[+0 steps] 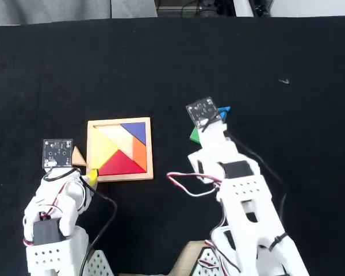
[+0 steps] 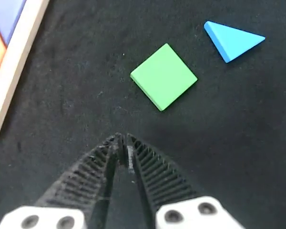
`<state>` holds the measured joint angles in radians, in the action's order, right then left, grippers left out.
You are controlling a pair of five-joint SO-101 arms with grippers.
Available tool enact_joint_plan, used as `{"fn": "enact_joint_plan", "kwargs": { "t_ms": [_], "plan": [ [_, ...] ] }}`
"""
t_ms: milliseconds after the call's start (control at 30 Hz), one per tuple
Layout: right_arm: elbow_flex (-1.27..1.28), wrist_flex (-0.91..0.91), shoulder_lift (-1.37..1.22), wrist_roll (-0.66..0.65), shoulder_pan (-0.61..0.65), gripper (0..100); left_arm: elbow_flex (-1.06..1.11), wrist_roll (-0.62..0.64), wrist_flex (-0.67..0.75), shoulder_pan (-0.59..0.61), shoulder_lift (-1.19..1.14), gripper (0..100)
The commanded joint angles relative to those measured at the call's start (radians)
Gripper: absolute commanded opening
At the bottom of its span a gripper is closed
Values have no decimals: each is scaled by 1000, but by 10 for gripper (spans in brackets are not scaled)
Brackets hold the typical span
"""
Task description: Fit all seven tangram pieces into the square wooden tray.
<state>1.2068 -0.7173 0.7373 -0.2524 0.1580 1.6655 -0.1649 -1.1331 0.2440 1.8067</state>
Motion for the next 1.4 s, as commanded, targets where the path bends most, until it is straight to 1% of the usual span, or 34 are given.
{"fn": "enact_joint_plan", "kwargs": {
  "t_ms": [0,67,133,233,300,367,433,500,600,667,733,833,867,933,1067,1100,1167,1367],
  "plan": [
    [35,87,21,25,-9,11,-45,2,6,12,11,242],
    [53,98,21,17,-5,15,-38,2,12,10,11,242],
    [48,63,39,3,57,15,-36,0,12,5,11,242],
    [41,-48,94,-117,229,31,-21,-3,17,4,12,242],
    [51,-114,139,-169,359,91,-15,-3,37,7,12,242],
    [79,-141,176,-180,453,157,-15,-3,41,10,12,242],
    [124,-135,202,-183,489,193,-15,-3,41,10,12,242],
    [168,-107,206,-210,496,194,-15,-3,41,10,12,242],
    [213,-80,206,-299,494,194,-15,-3,41,12,12,242],
    [208,-69,209,-313,489,194,-15,-3,41,12,12,242],
    [194,-43,209,-313,439,194,-18,-3,41,13,12,242],
    [157,-20,209,-304,307,194,-25,2,41,36,12,242],
    [142,-12,211,-282,262,194,-25,2,41,51,12,242],
    [114,0,211,-199,186,194,-28,3,48,76,12,242],
    [116,69,206,-26,74,194,-53,-12,48,93,12,242],
    [128,86,206,0,54,194,-58,-38,52,93,12,242],
    [159,123,209,31,31,194,-73,-97,69,93,12,242],
    [196,155,209,34,29,194,-211,-110,68,107,3,244]
  ]
}}
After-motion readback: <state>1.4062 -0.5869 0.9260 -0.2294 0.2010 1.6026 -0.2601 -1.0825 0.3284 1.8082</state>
